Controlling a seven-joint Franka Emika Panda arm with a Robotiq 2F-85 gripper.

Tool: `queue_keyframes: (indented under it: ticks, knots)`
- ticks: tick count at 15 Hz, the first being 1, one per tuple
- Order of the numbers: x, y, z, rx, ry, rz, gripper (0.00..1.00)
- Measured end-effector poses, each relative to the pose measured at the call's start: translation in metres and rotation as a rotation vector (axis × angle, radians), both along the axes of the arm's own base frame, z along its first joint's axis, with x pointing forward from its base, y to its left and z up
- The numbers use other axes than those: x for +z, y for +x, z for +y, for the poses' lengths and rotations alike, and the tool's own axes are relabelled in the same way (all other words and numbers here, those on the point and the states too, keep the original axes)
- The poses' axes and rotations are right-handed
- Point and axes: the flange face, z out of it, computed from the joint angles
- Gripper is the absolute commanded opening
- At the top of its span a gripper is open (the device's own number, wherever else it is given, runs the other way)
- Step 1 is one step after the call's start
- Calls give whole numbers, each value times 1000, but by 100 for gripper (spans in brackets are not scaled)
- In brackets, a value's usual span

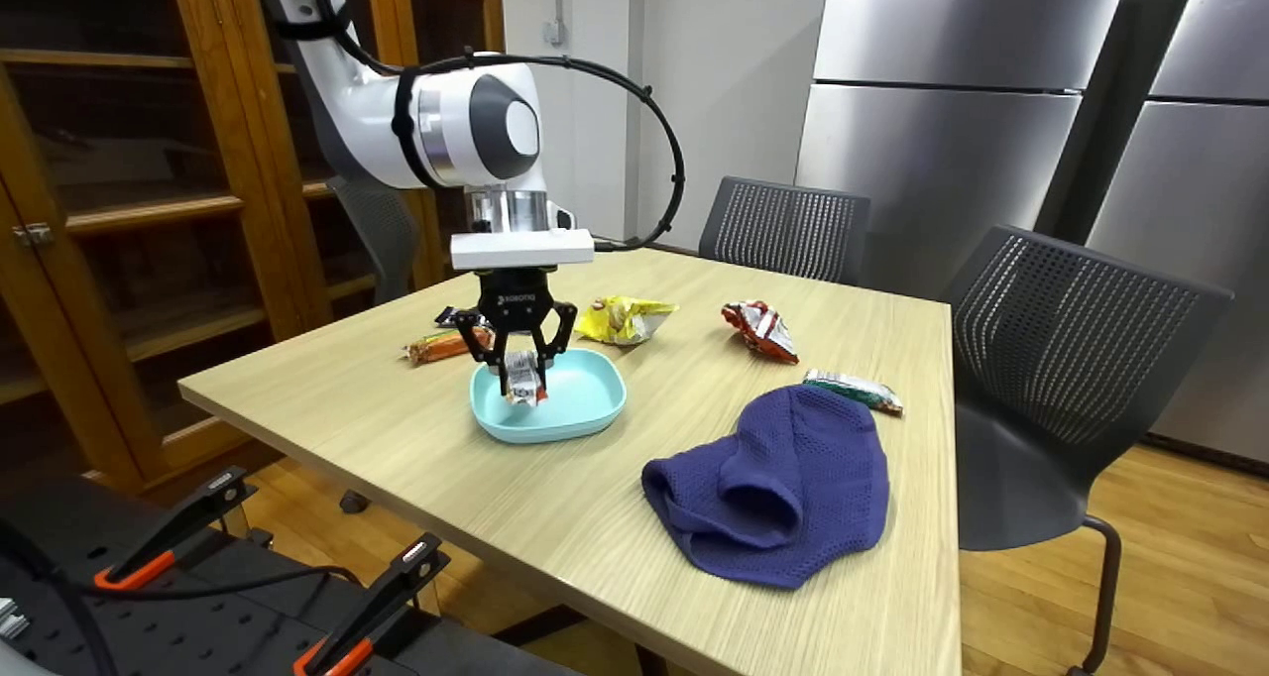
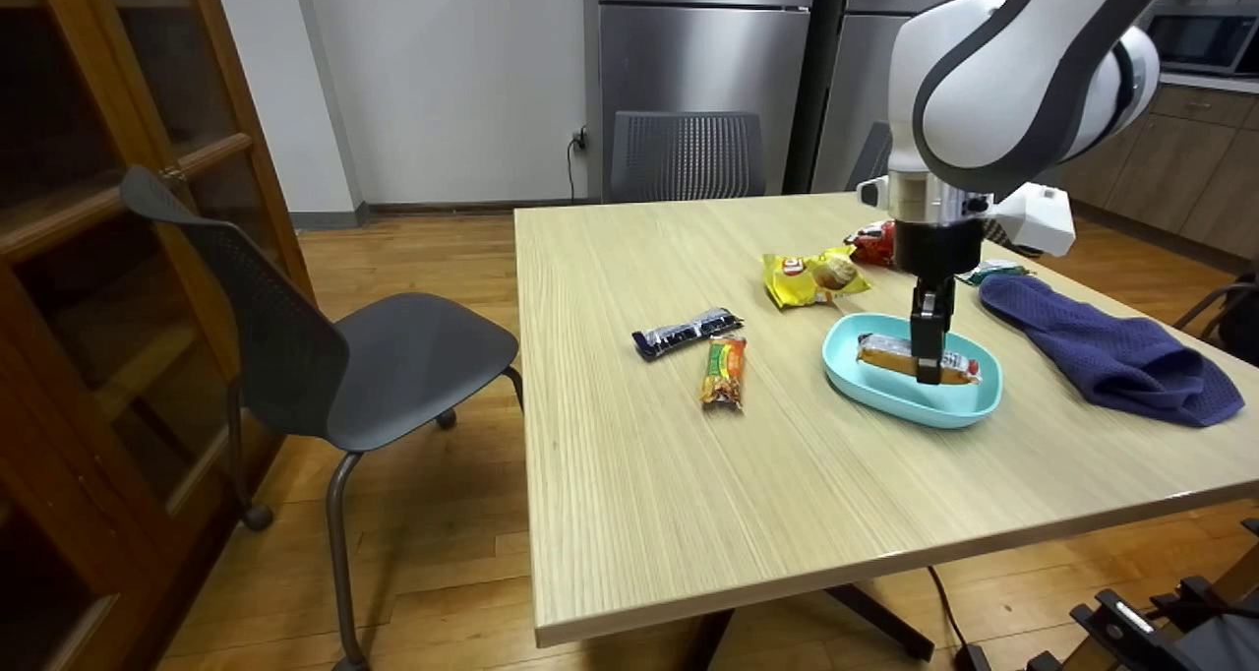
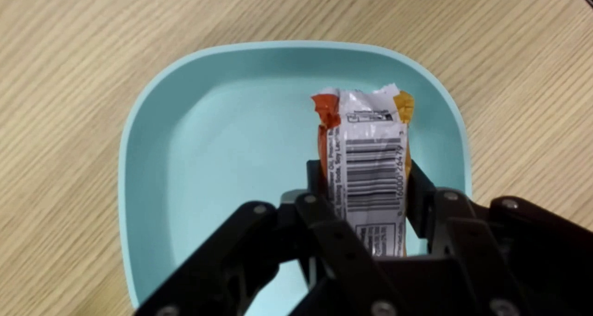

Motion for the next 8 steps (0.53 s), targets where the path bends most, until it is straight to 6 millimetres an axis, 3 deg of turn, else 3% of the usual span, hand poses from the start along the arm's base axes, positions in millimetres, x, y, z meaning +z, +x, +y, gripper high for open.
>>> queue_keyframes:
  ticks: [2, 5, 8]
  knots:
    - [-5, -1, -1, 14, -6, 2, 76]
    - [-5, -2, 1, 26, -3, -11, 98]
    - [5, -4, 7, 36, 3, -27, 100]
